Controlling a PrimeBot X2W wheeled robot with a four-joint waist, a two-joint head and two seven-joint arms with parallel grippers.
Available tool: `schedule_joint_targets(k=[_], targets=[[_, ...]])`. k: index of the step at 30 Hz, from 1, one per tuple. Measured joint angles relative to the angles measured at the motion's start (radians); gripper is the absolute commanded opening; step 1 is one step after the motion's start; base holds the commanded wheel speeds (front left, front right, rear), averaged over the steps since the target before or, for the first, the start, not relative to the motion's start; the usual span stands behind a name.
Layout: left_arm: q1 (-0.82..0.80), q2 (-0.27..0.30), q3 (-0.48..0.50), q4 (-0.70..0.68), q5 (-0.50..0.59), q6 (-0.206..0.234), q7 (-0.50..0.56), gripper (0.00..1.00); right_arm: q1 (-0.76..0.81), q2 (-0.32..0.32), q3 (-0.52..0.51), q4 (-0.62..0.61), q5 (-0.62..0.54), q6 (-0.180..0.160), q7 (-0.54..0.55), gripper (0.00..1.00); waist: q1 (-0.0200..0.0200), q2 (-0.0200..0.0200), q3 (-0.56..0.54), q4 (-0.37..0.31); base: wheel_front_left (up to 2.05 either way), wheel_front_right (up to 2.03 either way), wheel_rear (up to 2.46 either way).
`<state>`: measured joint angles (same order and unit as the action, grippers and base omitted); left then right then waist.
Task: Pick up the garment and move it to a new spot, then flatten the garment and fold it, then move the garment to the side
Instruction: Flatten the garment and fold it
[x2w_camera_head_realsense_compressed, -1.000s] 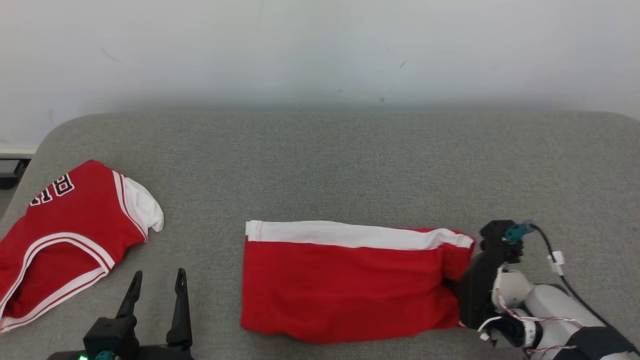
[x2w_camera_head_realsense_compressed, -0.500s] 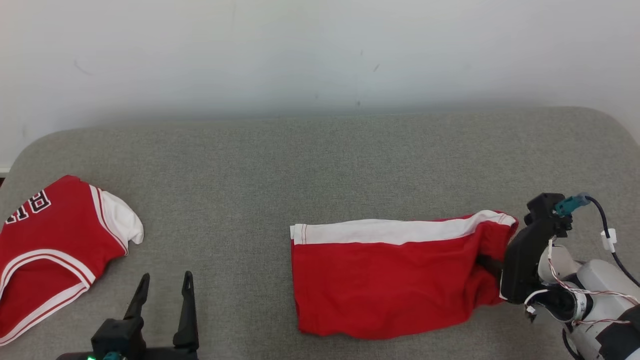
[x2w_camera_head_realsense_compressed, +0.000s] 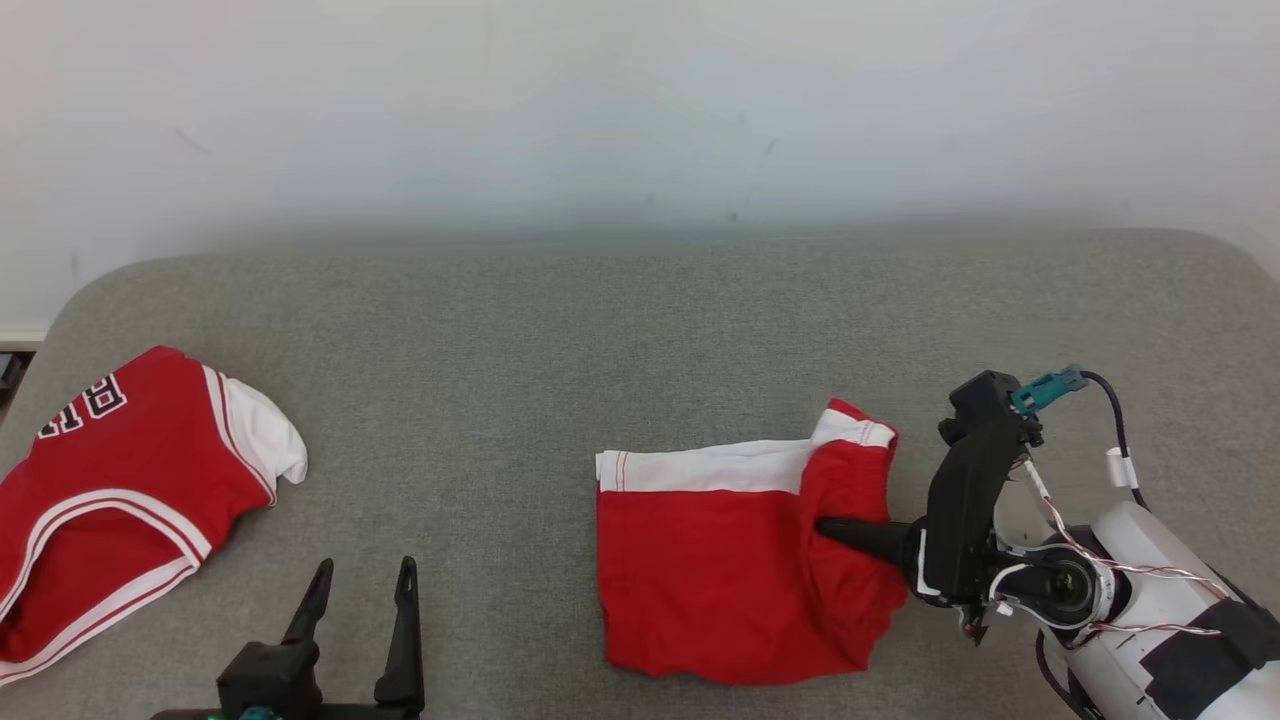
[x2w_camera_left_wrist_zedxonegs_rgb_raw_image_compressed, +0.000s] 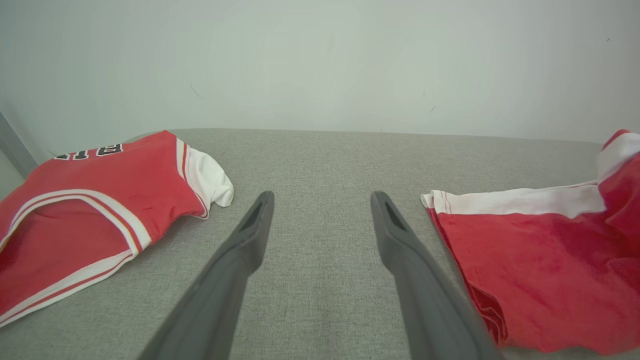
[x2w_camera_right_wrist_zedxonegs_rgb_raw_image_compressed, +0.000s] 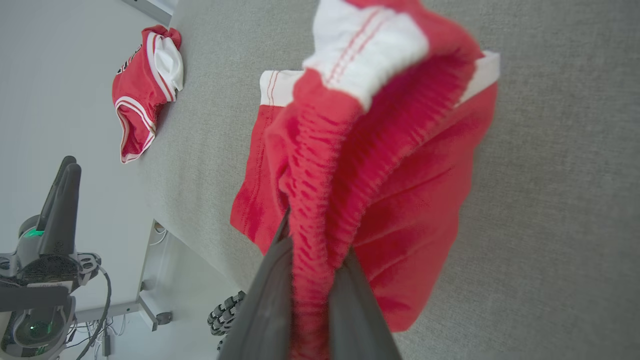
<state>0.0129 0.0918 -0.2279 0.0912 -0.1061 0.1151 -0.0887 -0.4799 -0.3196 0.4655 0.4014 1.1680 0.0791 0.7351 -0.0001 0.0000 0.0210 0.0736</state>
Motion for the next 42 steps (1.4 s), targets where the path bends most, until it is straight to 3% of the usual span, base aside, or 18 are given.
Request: schedule_joint_targets(k=[22, 32, 33, 34, 35, 36, 42], targets=[[-0.044, -0.021, -0.047, 0.038, 0.000, -0.010, -0.002, 1.00, -0.032, 0.103, 0.019, 0.044, 0.002, -0.133, 0.031, 0.00, 0.0000, 0.0000, 0.025, 0.114, 0.00, 0.00, 0.00], [-0.060, -0.027, -0.056, 0.055, -0.020, -0.010, -0.014, 1.00, -0.046, 0.121, 0.023, 0.088, -0.008, -0.151, 0.021, 0.00, 0.0000, 0.0000, 0.039, 0.158, 0.00, 0.00, 0.00], [-0.060, -0.027, -0.055, 0.055, -0.021, -0.010, -0.015, 1.00, -0.050, 0.124, 0.025, 0.095, -0.013, -0.155, 0.020, 0.10, 0.0001, 0.0001, 0.040, 0.160, 0.00, 0.00, 0.00], [-0.060, -0.027, -0.054, 0.057, -0.021, -0.010, -0.018, 1.00, -0.057, 0.128, 0.026, 0.102, -0.019, -0.158, 0.012, 0.33, 0.0000, 0.0000, 0.040, 0.162, 0.00, 0.00, 0.00], [-0.060, -0.027, -0.054, 0.058, -0.021, -0.010, -0.018, 1.00, -0.064, 0.131, 0.026, 0.108, -0.020, -0.159, 0.011, 0.63, 0.0000, 0.0000, 0.041, 0.162, 0.00, 0.00, 0.00], [-0.060, -0.027, -0.053, 0.060, -0.022, -0.010, -0.018, 1.00, -0.068, 0.131, 0.026, 0.109, -0.020, -0.159, 0.011, 1.00, 0.0000, 0.0000, 0.041, 0.162, 0.00, 0.00, 0.00], [-0.058, -0.027, -0.037, 0.066, -0.028, -0.009, -0.027, 1.00, -0.087, 0.141, 0.032, 0.116, -0.021, -0.156, 0.003, 1.00, 0.0001, 0.0000, 0.037, 0.149, 0.00, 0.00, 0.00]])
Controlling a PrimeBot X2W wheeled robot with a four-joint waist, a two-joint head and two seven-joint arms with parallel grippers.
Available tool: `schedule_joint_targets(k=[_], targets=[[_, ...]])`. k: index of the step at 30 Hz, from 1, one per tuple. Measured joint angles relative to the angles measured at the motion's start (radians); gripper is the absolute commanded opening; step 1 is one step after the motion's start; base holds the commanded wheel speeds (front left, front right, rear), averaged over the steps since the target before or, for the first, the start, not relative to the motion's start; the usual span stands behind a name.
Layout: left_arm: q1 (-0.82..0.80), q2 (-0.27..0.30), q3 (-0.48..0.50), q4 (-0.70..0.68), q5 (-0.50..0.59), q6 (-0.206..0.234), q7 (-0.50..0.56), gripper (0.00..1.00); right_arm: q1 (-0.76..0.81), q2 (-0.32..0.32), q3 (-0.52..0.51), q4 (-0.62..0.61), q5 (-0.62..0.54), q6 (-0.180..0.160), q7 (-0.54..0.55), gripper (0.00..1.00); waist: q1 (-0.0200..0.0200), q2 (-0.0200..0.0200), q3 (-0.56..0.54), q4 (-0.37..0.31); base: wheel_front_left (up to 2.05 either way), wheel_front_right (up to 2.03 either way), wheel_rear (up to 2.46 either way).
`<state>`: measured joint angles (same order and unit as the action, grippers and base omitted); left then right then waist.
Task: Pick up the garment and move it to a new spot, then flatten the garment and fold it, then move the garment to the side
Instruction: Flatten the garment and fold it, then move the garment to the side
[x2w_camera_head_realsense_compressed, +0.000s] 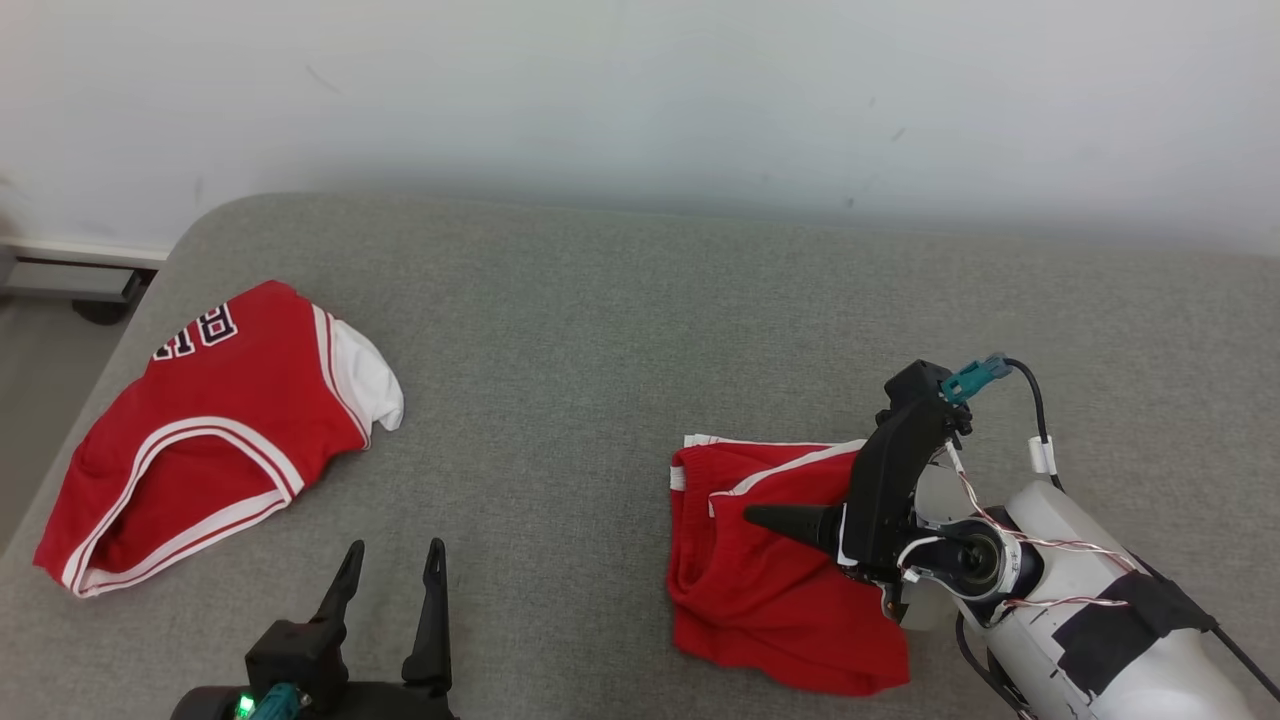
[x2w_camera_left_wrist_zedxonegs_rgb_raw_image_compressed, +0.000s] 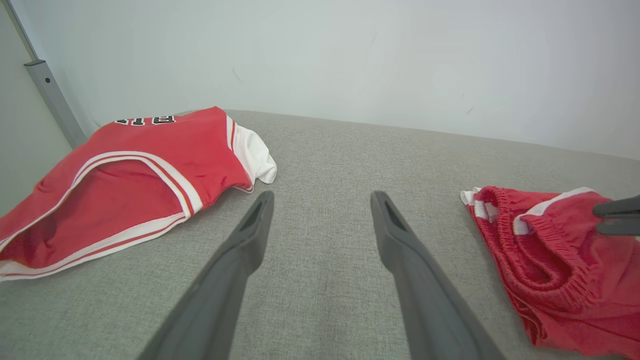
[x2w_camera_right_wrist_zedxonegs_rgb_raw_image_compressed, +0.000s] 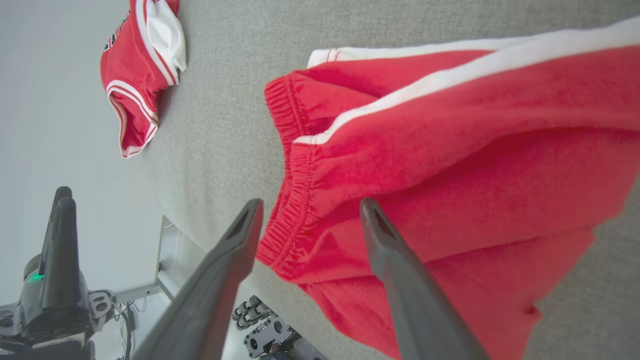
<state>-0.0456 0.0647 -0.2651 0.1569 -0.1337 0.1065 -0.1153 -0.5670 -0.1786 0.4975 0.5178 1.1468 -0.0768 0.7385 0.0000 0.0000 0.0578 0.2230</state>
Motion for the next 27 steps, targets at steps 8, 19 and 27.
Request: schedule_joint_targets(k=[8, 19, 27], targets=[[0.002, 0.000, 0.004, 0.004, 0.000, 0.000, -0.004, 1.00, 0.031, -0.042, -0.016, -0.054, -0.016, 0.026, -0.045, 1.00, 0.0000, 0.0000, -0.016, -0.032, 0.00, 0.00, 0.00], [0.022, 0.006, 0.010, -0.015, 0.005, 0.007, -0.010, 1.00, 0.108, -0.156, -0.023, -0.109, -0.067, 0.028, -0.074, 1.00, -0.0001, 0.0000, -0.021, -0.073, 0.00, 0.00, 0.00], [0.019, 0.001, -0.027, -0.018, 0.010, 0.007, -0.008, 1.00, 0.109, -0.155, -0.015, -0.092, -0.083, 0.004, -0.068, 1.00, 0.0000, 0.0000, -0.011, -0.065, 0.00, 0.00, 0.00]])
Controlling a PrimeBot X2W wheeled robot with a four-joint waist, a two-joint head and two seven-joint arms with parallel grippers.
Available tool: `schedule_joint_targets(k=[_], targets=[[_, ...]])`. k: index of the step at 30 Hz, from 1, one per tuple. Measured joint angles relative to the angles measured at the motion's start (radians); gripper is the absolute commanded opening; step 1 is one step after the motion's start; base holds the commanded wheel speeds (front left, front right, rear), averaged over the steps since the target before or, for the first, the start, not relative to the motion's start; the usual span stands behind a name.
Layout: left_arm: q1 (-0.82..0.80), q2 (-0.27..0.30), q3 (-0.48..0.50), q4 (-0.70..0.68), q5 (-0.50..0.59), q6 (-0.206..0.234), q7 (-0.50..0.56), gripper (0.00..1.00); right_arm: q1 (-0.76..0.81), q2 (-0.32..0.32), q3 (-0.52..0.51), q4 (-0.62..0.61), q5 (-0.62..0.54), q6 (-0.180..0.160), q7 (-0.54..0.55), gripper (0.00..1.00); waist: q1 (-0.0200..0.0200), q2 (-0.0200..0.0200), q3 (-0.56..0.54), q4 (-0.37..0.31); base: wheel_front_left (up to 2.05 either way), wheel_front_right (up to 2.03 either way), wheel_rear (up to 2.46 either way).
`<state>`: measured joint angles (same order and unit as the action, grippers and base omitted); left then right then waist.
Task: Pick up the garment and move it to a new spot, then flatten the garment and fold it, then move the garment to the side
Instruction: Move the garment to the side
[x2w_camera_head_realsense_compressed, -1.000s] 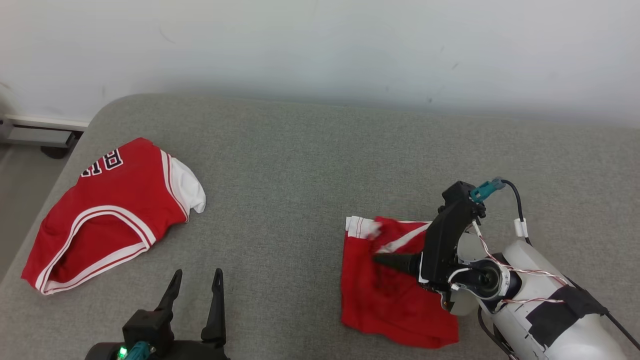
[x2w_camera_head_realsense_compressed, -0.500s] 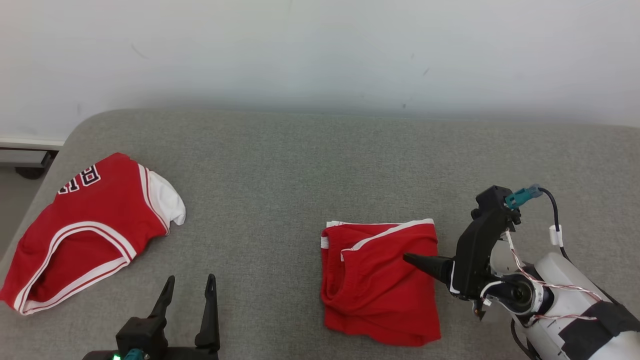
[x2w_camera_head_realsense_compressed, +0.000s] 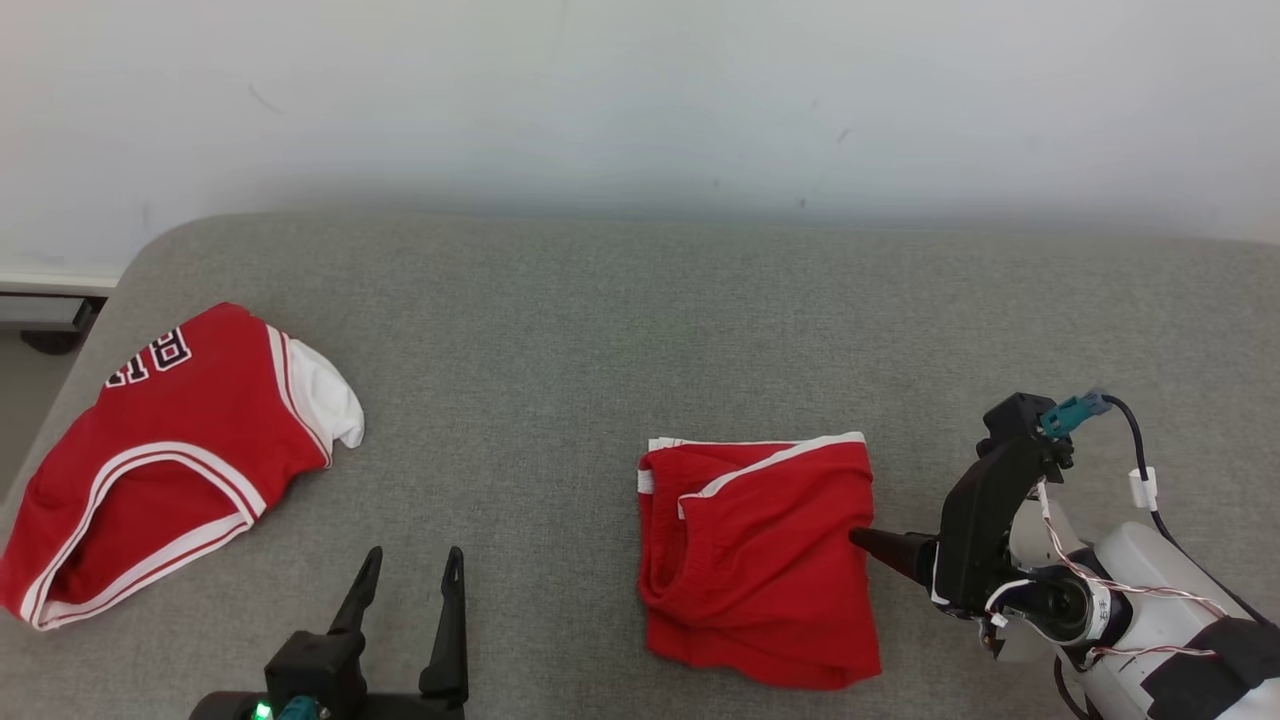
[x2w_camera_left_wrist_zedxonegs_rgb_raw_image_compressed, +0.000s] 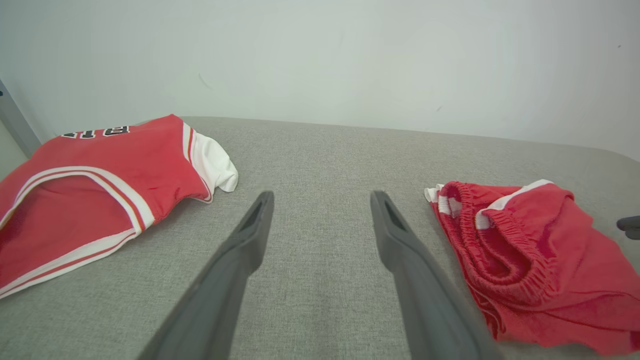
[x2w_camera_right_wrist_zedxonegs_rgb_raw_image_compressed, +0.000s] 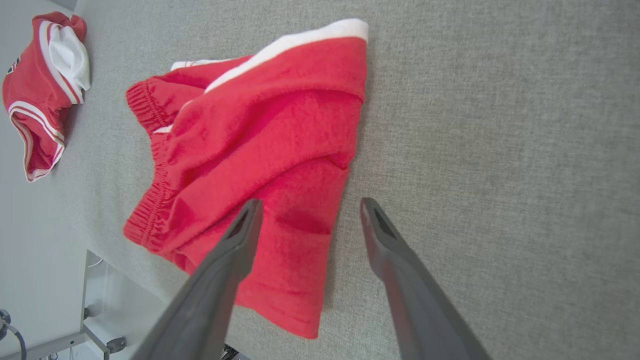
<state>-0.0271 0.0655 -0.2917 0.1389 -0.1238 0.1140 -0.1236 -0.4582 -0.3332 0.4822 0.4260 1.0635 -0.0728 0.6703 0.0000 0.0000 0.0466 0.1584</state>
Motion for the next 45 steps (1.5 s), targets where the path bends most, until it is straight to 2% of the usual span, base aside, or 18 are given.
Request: schedule_joint_targets(k=[8, 17, 18, 19, 20, 31, 42, 45], targets=[[-0.012, -0.002, -0.019, 0.006, 0.000, 0.000, 0.000, 1.00, -0.003, 0.024, -0.011, 0.063, 0.003, -0.025, 0.013, 1.00, 0.0000, 0.0000, 0.017, 0.036, 0.00, 0.00, 0.00], [-0.022, -0.005, -0.021, 0.015, -0.003, 0.000, 0.000, 1.00, -0.028, 0.059, -0.008, 0.135, 0.009, -0.034, 0.030, 1.00, 0.0000, 0.0000, 0.030, 0.067, 0.00, 0.00, 0.00], [-0.022, -0.005, -0.019, 0.015, -0.004, 0.000, 0.000, 1.00, -0.030, 0.061, -0.006, 0.138, 0.009, -0.034, 0.034, 0.39, 0.0000, 0.0000, 0.031, 0.067, 0.00, 0.00, 0.00], [-0.022, -0.005, -0.019, 0.016, -0.007, 0.000, 0.000, 1.00, -0.033, 0.064, -0.005, 0.145, 0.009, -0.034, 0.035, 0.13, 0.0000, 0.0000, 0.033, 0.066, 0.00, 0.00, 0.00], [-0.022, -0.005, -0.018, 0.015, -0.007, 0.000, 0.000, 1.00, -0.037, 0.066, -0.004, 0.150, 0.009, -0.034, 0.035, 0.00, 0.0000, 0.0000, 0.034, 0.066, 0.00, 0.00, 0.00], [-0.022, -0.007, -0.010, 0.022, -0.016, 0.000, -0.010, 1.00, -0.107, 0.068, -0.008, 0.181, 0.009, -0.031, 0.051, 0.00, 0.0000, 0.0000, 0.044, 0.029, 0.00, 0.00, 0.00], [-0.023, -0.008, -0.015, 0.000, -0.013, 0.000, -0.014, 1.00, -0.218, -0.013, -0.054, 0.213, 0.000, -0.031, 0.051, 0.00, 0.0000, 0.0001, 0.077, -0.005, 0.00, 0.00, 0.00], [-0.030, -0.008, -0.018, -0.028, -0.007, 0.001, -0.014, 1.00, -0.236, -0.080, -0.086, 0.230, -0.003, -0.032, 0.050, 0.00, 0.0001, 0.0001, 0.104, -0.012, 0.00, 0.00, 0.00]])
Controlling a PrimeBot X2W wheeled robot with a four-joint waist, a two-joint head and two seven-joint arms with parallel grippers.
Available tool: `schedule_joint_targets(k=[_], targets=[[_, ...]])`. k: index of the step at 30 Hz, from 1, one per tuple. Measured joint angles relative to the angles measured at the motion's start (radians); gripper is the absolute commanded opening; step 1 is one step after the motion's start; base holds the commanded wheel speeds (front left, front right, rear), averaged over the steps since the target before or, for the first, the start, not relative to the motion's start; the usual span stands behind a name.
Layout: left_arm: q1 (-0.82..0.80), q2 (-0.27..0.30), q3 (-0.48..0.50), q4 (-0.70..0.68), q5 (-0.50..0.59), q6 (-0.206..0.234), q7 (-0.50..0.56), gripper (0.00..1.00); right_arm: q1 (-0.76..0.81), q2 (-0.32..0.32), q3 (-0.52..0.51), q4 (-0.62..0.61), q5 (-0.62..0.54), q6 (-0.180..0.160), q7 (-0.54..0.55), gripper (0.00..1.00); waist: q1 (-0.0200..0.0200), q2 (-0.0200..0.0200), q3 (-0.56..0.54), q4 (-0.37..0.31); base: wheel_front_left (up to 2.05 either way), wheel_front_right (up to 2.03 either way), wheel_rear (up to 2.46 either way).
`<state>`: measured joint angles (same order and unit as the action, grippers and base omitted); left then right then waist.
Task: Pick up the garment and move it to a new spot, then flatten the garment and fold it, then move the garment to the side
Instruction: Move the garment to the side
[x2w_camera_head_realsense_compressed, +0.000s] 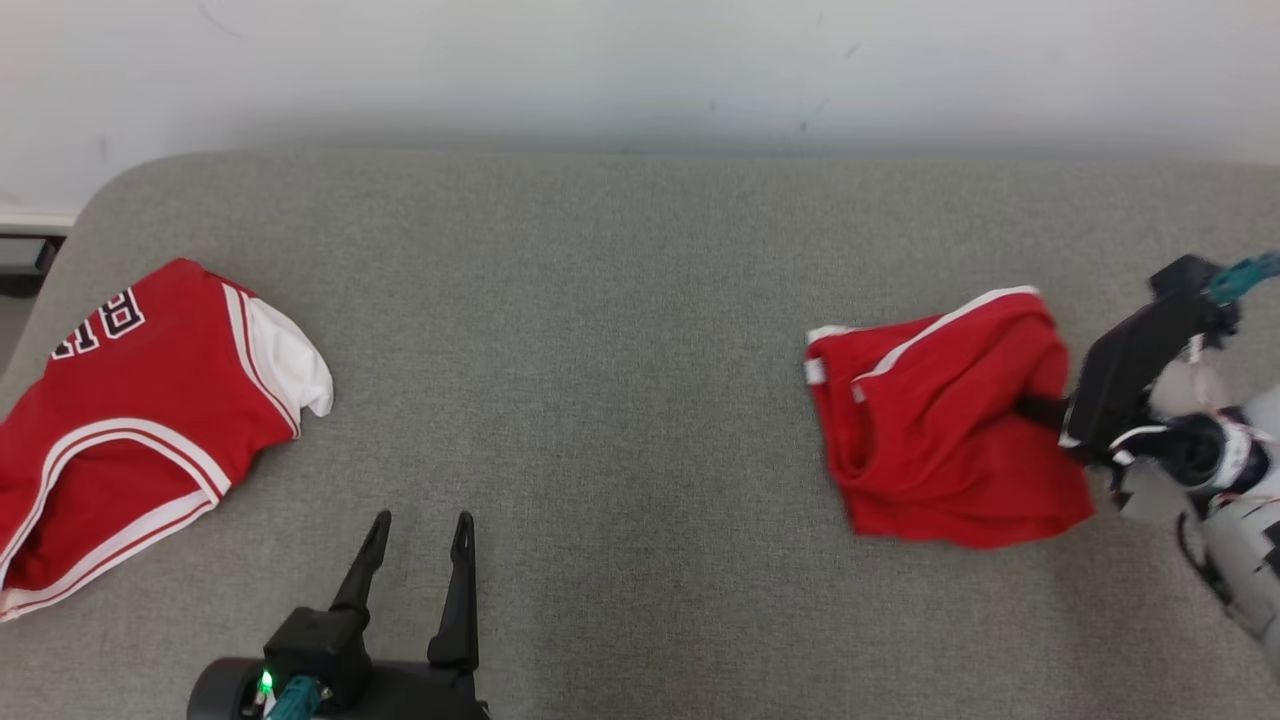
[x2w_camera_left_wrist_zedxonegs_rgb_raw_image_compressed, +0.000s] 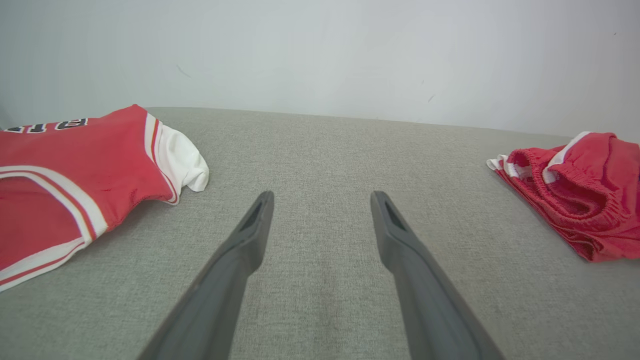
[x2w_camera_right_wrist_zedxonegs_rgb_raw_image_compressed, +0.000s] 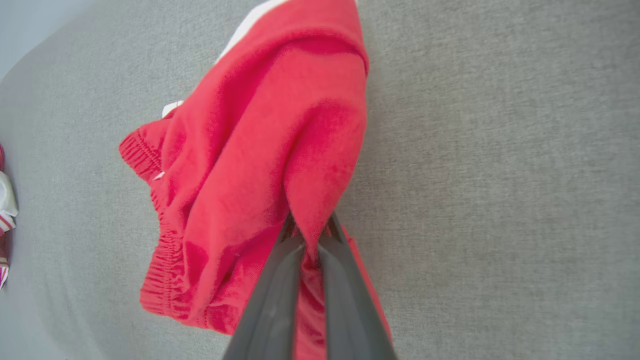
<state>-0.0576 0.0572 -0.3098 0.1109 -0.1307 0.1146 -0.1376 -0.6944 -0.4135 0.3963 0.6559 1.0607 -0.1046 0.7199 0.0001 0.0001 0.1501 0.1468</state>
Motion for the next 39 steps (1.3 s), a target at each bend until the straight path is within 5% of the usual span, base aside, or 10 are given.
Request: schedule_joint_targets(k=[25, 39], targets=[[-0.081, 0.001, -0.015, -0.172, 0.078, 0.008, 0.014, 1.00, -0.265, -0.271, -0.047, 0.023, -0.093, 0.026, 0.011, 0.00, 0.0001, 0.0001, 0.223, -0.040, 0.00, 0.00, 0.00], [-0.122, 0.001, -0.021, -0.194, 0.108, 0.008, 0.040, 1.00, -0.375, -0.360, -0.037, 0.081, -0.164, 0.053, 0.010, 0.00, 0.0001, 0.0001, 0.321, -0.044, 0.00, 0.00, 0.00]])
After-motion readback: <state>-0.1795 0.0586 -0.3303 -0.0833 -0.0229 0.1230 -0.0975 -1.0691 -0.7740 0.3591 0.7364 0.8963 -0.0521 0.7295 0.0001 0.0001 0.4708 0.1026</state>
